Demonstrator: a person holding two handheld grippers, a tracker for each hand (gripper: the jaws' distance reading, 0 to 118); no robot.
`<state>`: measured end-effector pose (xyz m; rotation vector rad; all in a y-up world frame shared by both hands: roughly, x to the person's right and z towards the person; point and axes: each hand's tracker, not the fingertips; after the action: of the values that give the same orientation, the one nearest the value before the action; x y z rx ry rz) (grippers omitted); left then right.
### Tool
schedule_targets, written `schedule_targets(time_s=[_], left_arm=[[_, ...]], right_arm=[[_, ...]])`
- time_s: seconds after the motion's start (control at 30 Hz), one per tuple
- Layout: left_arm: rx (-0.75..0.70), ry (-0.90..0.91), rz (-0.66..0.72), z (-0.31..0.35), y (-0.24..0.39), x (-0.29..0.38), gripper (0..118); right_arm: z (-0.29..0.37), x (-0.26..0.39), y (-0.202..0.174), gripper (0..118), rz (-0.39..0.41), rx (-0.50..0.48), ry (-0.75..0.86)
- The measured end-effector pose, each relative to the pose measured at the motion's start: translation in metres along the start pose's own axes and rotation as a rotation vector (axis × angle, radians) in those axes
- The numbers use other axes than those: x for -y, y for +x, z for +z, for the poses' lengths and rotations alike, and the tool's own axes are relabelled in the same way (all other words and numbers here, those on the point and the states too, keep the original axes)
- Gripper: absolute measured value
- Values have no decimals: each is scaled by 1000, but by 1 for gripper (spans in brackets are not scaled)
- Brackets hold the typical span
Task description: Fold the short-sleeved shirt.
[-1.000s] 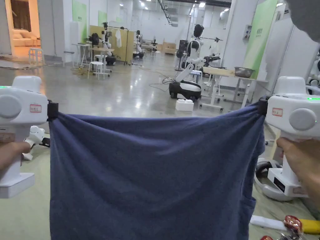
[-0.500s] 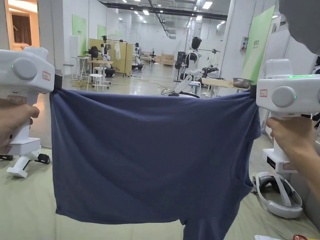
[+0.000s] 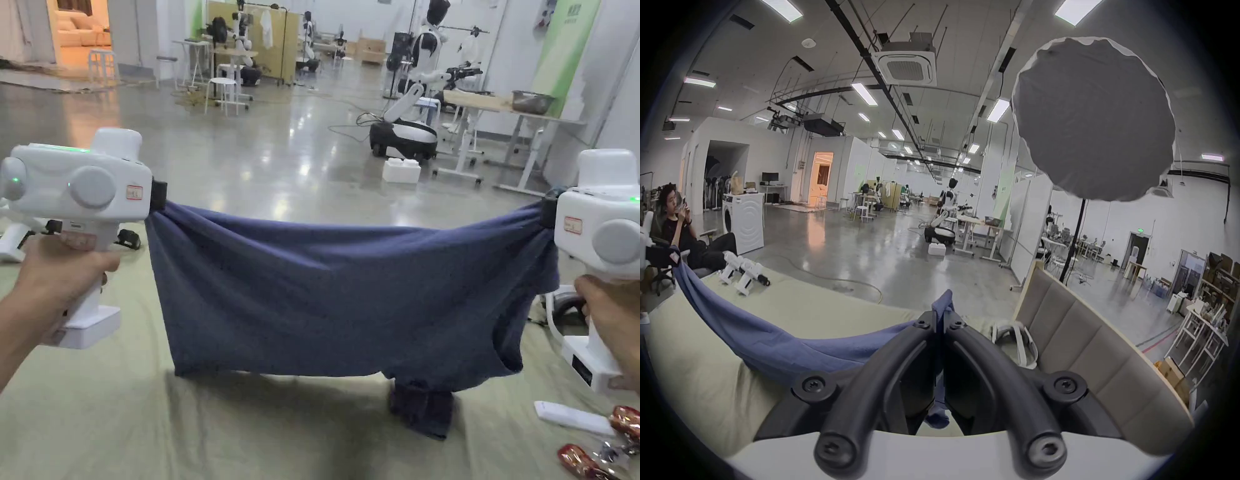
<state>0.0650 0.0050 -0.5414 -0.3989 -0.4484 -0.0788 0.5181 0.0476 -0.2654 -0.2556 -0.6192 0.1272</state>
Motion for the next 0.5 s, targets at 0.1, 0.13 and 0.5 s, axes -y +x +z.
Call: schedule_targets(time_s=[0.1,0.13,0.5], left_arm=[[8,-27,10,13,-3,38,9],[12,-32,16,18,-5,50,9],[60,-125,51,90,-32,146,9]], right_arm=[[22,33,1,5,-17,-13,-39],[31,45,1,5,-16,-9,-43],[144,129,-5,5,31,-16,-105]])
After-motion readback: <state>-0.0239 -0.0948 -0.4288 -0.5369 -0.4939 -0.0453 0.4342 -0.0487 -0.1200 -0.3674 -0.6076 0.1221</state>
